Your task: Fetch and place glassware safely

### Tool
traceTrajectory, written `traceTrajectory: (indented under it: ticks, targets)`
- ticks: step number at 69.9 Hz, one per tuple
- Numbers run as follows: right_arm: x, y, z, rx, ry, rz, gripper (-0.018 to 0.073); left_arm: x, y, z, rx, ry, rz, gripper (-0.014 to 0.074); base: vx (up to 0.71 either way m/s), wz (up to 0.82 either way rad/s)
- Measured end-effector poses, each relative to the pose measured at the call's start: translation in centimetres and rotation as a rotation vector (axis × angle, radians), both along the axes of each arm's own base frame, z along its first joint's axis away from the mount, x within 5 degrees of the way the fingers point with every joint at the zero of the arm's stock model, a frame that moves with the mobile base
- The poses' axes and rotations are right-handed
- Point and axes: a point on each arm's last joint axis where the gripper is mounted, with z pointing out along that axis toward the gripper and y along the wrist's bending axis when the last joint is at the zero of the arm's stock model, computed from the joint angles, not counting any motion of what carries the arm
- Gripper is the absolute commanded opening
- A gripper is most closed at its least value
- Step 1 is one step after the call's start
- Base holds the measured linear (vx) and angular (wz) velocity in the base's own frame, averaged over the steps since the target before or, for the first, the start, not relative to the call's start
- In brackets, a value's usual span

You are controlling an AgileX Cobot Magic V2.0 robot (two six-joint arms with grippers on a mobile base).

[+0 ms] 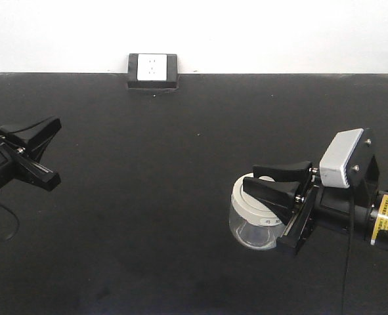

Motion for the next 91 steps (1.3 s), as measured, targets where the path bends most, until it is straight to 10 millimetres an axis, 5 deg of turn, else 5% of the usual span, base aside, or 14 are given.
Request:
traceTrajectory:
  ticks: [91]
  targets:
    - [0.00,0.00,0.01,0.004,0.004,-0.002,-0.0001,0.00,0.00,0.00,0.000,0.000,0.000,-0.0007,0.00,0.00]
